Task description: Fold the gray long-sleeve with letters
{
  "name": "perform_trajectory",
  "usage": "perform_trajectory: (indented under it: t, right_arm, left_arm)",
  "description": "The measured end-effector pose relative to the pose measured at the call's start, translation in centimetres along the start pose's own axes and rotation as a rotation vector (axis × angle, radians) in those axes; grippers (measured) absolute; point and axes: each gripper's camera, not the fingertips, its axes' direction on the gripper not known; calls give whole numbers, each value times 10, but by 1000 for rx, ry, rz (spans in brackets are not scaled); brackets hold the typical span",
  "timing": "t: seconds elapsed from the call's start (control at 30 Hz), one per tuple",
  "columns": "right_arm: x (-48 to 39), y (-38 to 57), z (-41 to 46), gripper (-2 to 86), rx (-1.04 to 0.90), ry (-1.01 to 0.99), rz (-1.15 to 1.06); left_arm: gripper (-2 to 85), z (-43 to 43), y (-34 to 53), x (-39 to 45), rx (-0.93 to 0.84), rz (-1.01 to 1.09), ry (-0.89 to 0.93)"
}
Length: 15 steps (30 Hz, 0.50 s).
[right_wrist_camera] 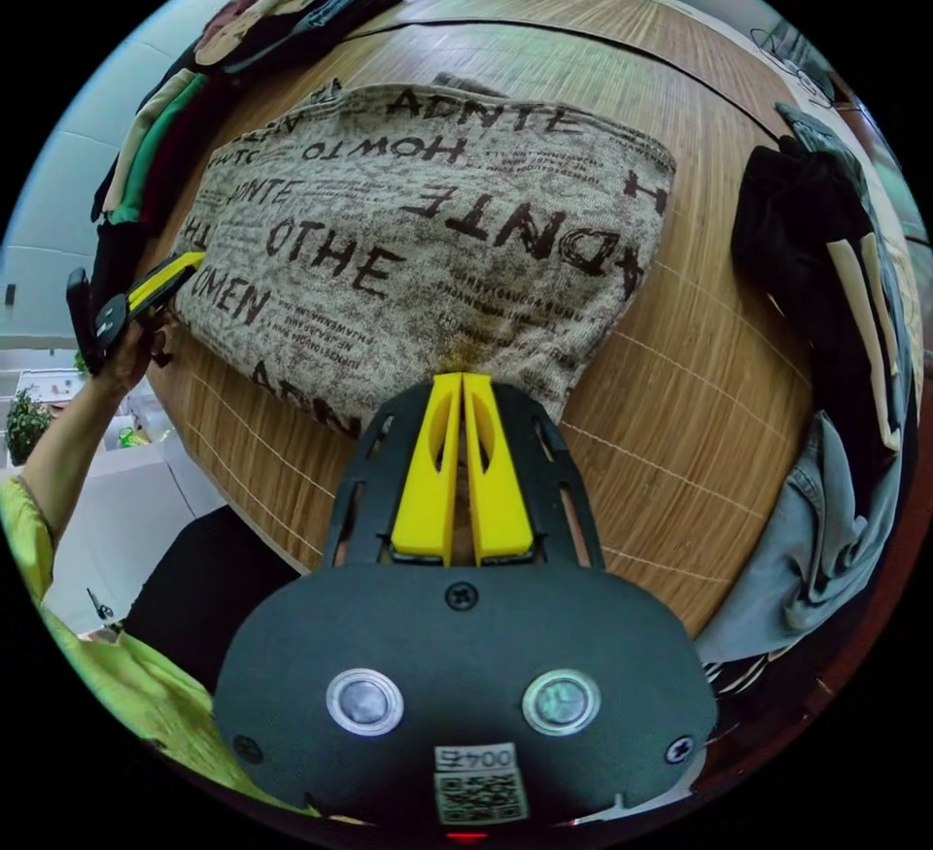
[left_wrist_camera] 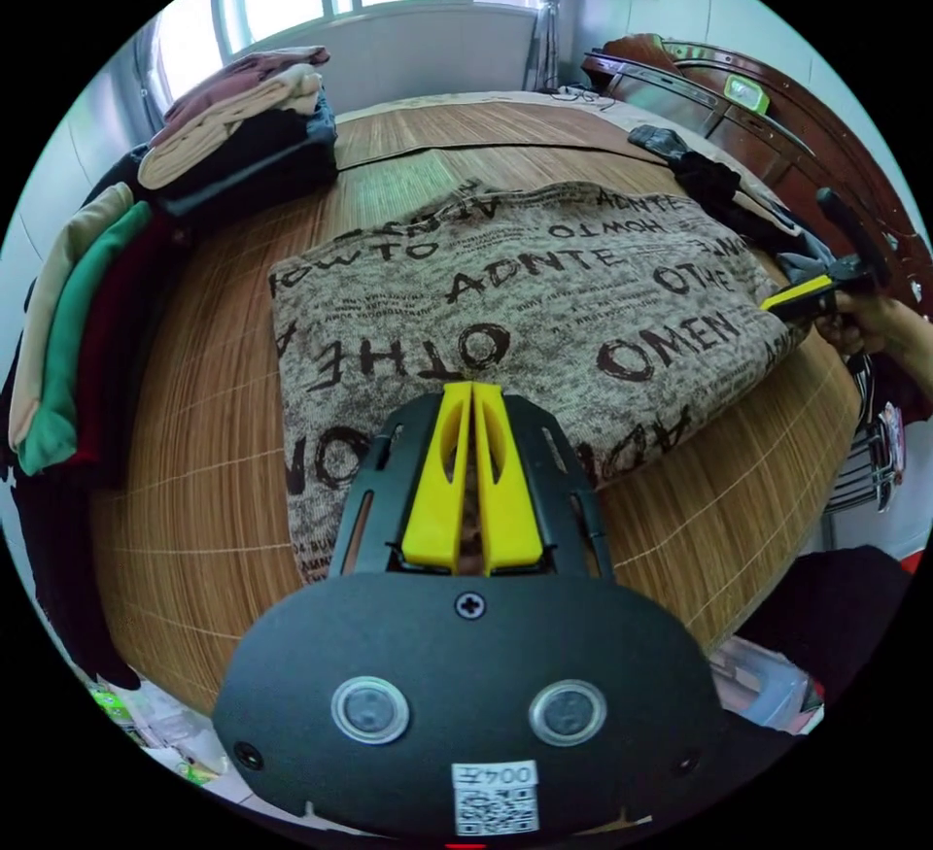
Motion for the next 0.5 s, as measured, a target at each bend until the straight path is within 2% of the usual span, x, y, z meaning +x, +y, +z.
perform_trajectory:
  t: [0.13,0.3,0.5]
  right_arm:
    - [16,22,2,-8,25,-41,-18]
    - [22,46,4,-7,28,2,-82]
    - [59,80,8,-7,24,-105,-35]
  left_arm:
    - [2,4,12,6,0,22,-47]
    - [2,8,24,-12,1,-22,40]
    - [1,10,36,-16,-2,-16,20]
